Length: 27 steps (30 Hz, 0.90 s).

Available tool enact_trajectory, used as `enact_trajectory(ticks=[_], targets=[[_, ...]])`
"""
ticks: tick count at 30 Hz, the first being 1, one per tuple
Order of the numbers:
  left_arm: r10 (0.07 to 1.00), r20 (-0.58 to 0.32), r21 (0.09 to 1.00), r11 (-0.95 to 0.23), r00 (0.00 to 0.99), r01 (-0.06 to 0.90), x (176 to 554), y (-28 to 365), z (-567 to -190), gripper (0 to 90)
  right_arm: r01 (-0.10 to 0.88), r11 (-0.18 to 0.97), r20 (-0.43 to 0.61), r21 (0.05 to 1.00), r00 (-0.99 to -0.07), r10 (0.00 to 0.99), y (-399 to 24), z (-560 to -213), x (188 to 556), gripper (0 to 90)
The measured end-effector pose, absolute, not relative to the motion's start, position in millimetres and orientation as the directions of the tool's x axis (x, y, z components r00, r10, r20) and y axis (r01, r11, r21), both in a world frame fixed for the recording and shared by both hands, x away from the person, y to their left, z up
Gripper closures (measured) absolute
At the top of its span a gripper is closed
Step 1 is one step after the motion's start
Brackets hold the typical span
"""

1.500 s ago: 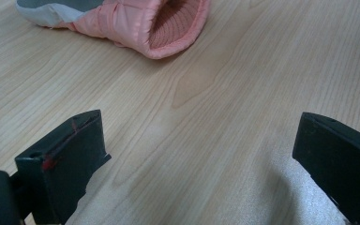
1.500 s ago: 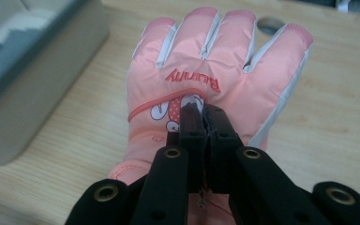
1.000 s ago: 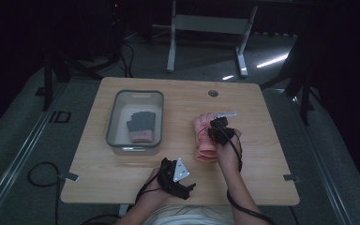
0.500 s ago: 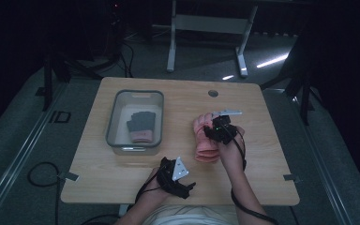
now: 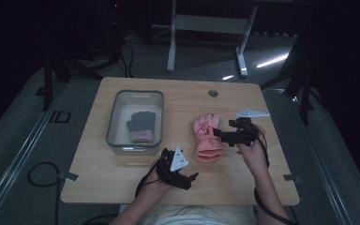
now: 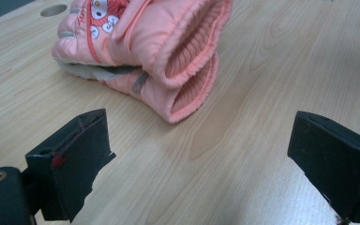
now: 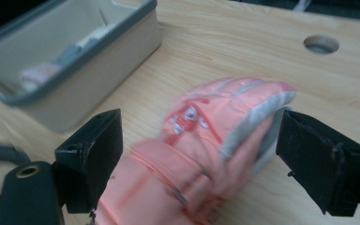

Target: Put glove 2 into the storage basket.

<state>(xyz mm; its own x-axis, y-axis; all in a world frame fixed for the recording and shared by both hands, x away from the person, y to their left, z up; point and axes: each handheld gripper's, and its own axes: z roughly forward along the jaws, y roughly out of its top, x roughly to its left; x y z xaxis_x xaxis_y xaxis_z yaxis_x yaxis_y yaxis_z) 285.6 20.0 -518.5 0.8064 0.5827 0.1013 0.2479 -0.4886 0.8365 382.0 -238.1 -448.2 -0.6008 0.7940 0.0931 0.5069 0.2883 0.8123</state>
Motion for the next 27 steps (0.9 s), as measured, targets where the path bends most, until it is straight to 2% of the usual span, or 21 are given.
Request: enact_trajectory(ticks=[2, 5, 9, 12, 15, 17, 18, 19, 21, 23, 25, 27], targets=[[0.581, 0.099, 0.843, -0.480, 0.808, 0.242, 290.2, 17.7, -510.1, 5.8, 0.465, 0.329, 0.033, 0.822, -0.615, 0.788, -246.0, -449.7, 380.6, 13.8], [0.584, 0.057, 0.854, -0.449, 0.810, 0.263, 301.3, 14.3, -498.5, 6.3, 0.463, 0.355, 0.005, 0.812, -0.613, 0.790, -257.7, -451.8, 379.8, 14.0], [0.584, 0.058, 0.856, -0.447, 0.810, 0.261, 319.0, 5.9, -485.8, 7.4, 0.486, 0.287, 0.076, 0.826, -0.601, 0.796, -271.8, -450.2, 378.4, 12.9], [0.581, 0.051, 0.854, -0.447, 0.812, 0.267, 333.2, -0.4, -478.8, 8.7, 0.482, 0.243, 0.086, 0.842, -0.564, 0.821, -277.7, -448.3, 376.9, 11.3], [0.582, 0.047, 0.851, -0.449, 0.812, 0.273, 346.1, -7.7, -473.4, 9.5, 0.495, 0.229, 0.115, 0.838, -0.571, 0.813, -278.6, -449.3, 379.7, 11.6], [0.585, 0.056, 0.847, -0.457, 0.809, 0.272, 353.8, -12.3, -470.8, 10.6, 0.500, 0.239, 0.109, 0.833, -0.570, 0.815, -275.9, -450.0, 384.1, 20.8], [0.584, 0.045, 0.846, -0.454, 0.810, 0.280, 358.2, -14.0, -469.8, 12.2, 0.506, 0.249, 0.101, 0.826, -0.567, 0.818, -273.7, -449.8, 386.5, 28.8], [0.584, 0.045, 0.846, -0.454, 0.810, 0.280, 358.2, -14.0, -469.8, 13.9, 0.506, 0.249, 0.101, 0.826, -0.567, 0.818, -273.7, -449.8, 386.5, 28.8], [0.591, 0.023, 0.842, -0.446, 0.806, 0.303, 368.5, -17.5, -468.1, 14.7, 0.499, 0.267, 0.081, 0.825, -0.571, 0.817, -268.3, -448.8, 393.1, 50.3], [0.610, 0.039, 0.834, -0.457, 0.791, 0.311, 378.4, -19.6, -466.6, 19.0, 0.502, 0.284, 0.074, 0.817, -0.579, 0.812, -262.8, -447.5, 398.2, 66.4], [0.627, 0.042, 0.828, -0.458, 0.778, 0.324, 386.2, -20.9, -466.3, 25.4, 0.506, 0.292, 0.071, 0.811, -0.582, 0.810, -254.8, -446.5, 405.4, 73.4], [0.647, 0.055, 0.817, -0.467, 0.760, 0.338, 394.4, -21.6, -465.7, 27.1, 0.508, 0.300, 0.063, 0.807, -0.580, 0.812, -244.9, -445.6, 412.3, 73.7]])
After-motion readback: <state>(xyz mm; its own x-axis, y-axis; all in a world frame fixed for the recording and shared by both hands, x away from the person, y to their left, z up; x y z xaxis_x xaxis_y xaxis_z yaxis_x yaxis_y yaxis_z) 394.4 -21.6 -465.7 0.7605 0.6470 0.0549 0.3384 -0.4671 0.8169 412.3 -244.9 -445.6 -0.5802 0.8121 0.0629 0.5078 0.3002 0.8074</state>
